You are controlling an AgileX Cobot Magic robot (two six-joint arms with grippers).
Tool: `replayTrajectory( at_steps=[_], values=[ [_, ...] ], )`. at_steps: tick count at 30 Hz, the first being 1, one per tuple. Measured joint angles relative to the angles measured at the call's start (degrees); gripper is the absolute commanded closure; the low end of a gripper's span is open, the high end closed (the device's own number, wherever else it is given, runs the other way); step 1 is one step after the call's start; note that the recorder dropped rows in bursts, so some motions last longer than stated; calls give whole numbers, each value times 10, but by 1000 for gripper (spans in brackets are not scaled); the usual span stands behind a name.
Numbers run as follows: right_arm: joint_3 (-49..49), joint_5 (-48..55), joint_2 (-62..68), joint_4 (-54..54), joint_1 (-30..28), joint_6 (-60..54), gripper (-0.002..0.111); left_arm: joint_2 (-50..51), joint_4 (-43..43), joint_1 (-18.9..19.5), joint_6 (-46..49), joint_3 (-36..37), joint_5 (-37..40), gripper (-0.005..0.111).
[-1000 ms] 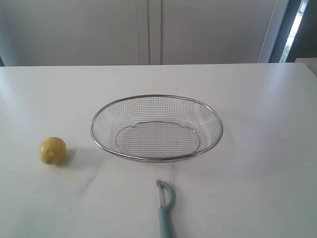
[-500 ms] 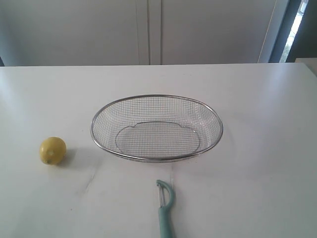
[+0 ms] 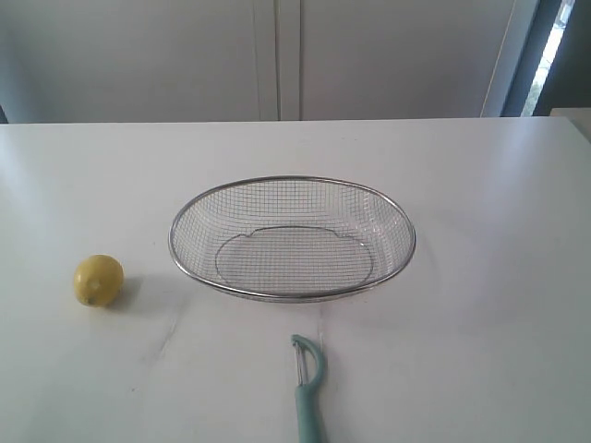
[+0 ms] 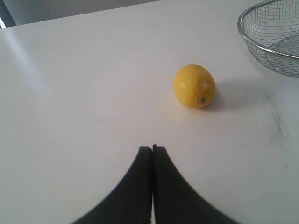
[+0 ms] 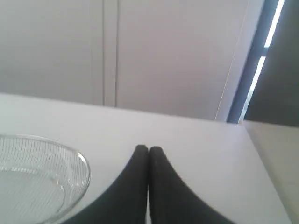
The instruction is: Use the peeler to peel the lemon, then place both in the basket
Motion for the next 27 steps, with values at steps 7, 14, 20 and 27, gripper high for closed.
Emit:
replayTrajectory(
  at_steps=[7,14,20,27],
  values=[
    [-50,163,85,-137,0,115,108,0,0,0,0,0,0,107],
    [-97,326,164,-278,0,261,108,0,0,0,0,0,0,107],
    [-117,389,187,-271,0,264,108,0,0,0,0,0,0,107],
    [-118,453,187,-248,91,246,108,0,0,0,0,0,0,107]
  ],
)
